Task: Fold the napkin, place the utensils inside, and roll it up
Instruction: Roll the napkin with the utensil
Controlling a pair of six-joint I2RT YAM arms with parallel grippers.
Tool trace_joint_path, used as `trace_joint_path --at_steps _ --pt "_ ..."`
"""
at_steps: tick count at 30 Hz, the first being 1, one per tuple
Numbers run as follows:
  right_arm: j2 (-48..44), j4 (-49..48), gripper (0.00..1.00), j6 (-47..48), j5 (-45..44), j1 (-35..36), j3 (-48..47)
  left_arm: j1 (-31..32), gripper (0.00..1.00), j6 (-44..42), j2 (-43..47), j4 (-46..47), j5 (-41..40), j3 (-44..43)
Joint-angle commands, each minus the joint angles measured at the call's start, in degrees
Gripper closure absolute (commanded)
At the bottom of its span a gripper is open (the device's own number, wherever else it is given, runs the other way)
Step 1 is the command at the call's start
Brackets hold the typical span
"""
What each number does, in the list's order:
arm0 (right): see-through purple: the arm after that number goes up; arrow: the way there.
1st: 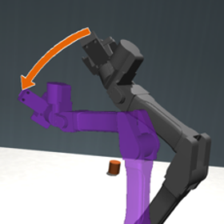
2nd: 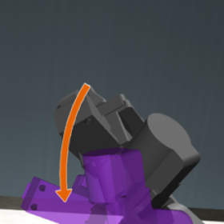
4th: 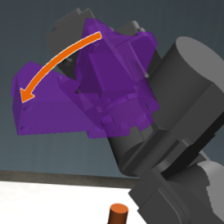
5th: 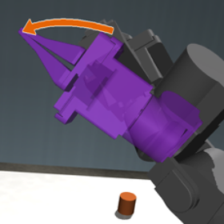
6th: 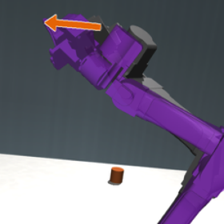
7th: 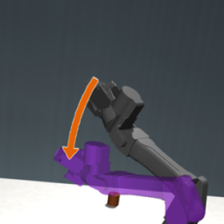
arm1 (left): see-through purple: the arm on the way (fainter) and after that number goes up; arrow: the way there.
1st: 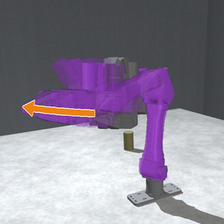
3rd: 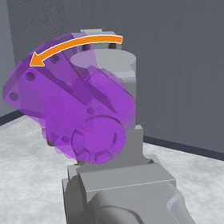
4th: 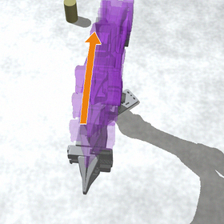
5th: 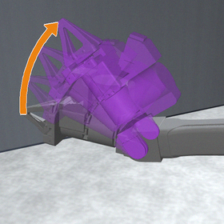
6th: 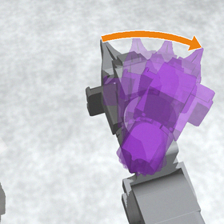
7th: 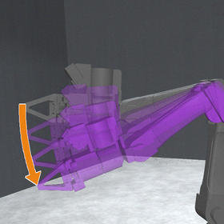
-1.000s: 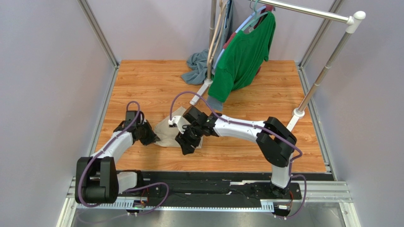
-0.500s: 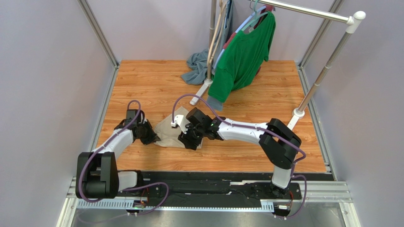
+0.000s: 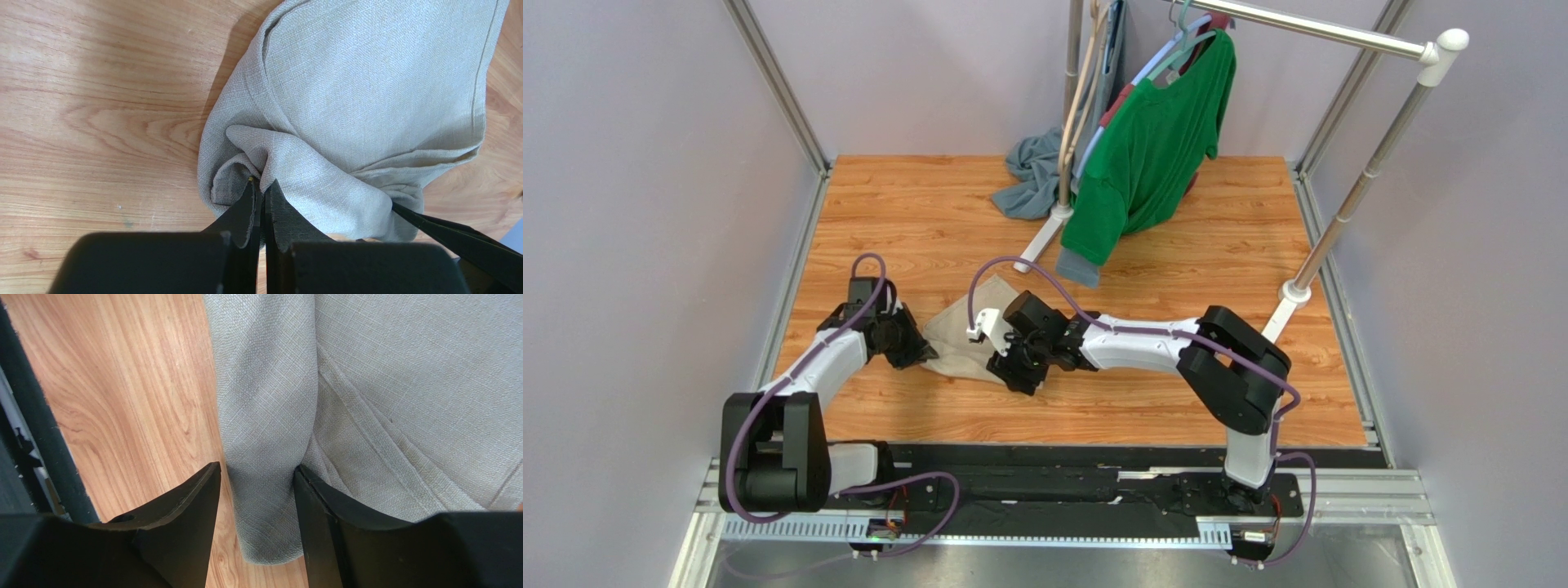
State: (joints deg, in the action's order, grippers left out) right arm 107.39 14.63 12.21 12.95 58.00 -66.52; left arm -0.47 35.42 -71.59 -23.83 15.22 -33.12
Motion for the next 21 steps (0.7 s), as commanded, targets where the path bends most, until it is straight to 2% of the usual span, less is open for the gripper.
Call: trace_joint_path --at_steps 1,4,7,8,9,10,12,13,16,21 --pt "1.5 -1.3 0.48 -2.4 -6.6 2.0 2.6 -0.4 1.0 -1.2 -0.1 0.1 -0.2 -2.4" --pt "4.0 -0.4 0.53 -3.4 -10.4 3.1 1.9 -0.5 1.0 -1.2 -0.3 0.4 0.1 -2.5" --pt "5.9 1.6 0.73 -5.3 -10.1 3.2 0.6 -0.5 0.98 -1.2 -0.1 1.4 1.6 -2.4" --pt "6.8 3.5 0.8 -5.5 -9.6 3.1 -0.3 -0.6 0.92 -1.1 0.4 1.6 2.1 -2.4" --pt "7.1 4.7 0.83 -5.7 -9.1 3.2 -0.7 -0.6 0.74 -1.1 0.8 1.9 2.3 -2.5" --pt "7.3 5.7 0.86 -5.8 -7.8 3.0 -1.1 -0.7 0.64 -1.1 1.4 1.9 2.4 -2.6" --pt "7.7 8.9 0.92 -6.0 -5.8 3.0 -2.3 -0.7 0.46 -1.1 3.6 2.0 1.9 -2.8" --pt "7.7 10.1 0.94 -6.6 -3.7 2.7 -2.7 -0.7 0.43 -1.1 4.4 1.5 1.7 -3.0" --pt "8.3 14.3 1.0 -8.4 1.4 2.4 -5.2 -0.8 0.4 -1.7 8.0 0.3 0.0 -3.4" --pt "8.9 17.4 1.0 -11.9 10.3 1.1 -8.2 -0.7 0.39 -1.7 14.5 -1.9 -5.4 -2.2"
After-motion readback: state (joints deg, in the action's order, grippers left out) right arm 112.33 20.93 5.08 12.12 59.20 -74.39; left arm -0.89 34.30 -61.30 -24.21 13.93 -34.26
